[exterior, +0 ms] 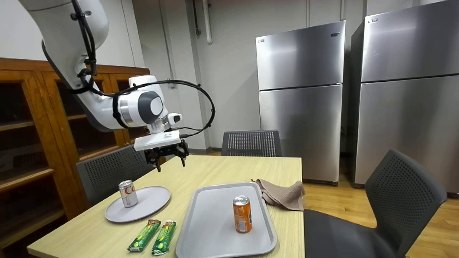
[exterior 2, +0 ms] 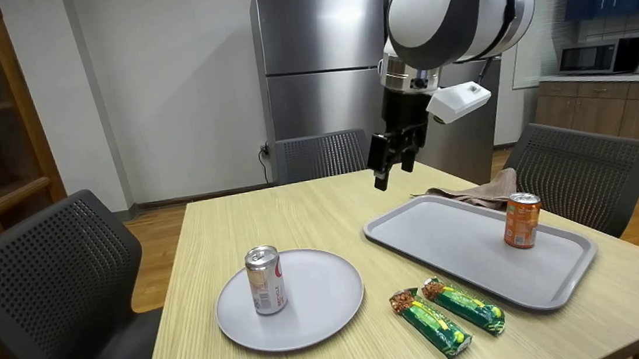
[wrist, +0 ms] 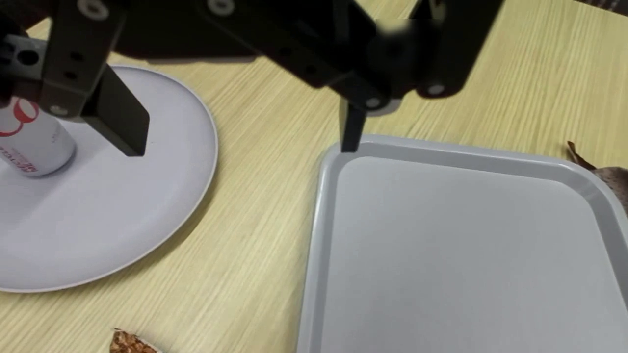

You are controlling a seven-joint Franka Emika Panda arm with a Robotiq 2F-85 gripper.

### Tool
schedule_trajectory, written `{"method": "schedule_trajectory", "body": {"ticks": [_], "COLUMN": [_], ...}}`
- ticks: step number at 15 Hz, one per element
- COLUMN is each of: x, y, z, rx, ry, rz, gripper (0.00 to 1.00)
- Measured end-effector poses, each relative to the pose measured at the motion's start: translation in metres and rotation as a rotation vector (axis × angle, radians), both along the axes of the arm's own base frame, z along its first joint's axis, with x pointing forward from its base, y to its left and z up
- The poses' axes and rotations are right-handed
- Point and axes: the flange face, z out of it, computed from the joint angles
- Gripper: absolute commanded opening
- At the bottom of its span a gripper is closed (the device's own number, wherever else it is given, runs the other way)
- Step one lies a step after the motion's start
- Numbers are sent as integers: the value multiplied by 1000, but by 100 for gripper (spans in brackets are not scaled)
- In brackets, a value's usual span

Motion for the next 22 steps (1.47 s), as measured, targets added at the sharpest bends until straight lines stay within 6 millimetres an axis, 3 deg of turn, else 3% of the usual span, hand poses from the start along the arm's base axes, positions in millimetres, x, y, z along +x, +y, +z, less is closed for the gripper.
{"method": "schedule_trajectory", "body": {"ticks": [12,22], "x": [-31,-62], "y": [96,164], "z": [-5,-24], "rx": [6,17], "ry": [12,53], "rz": [194,337], "gripper": [100,100]}}
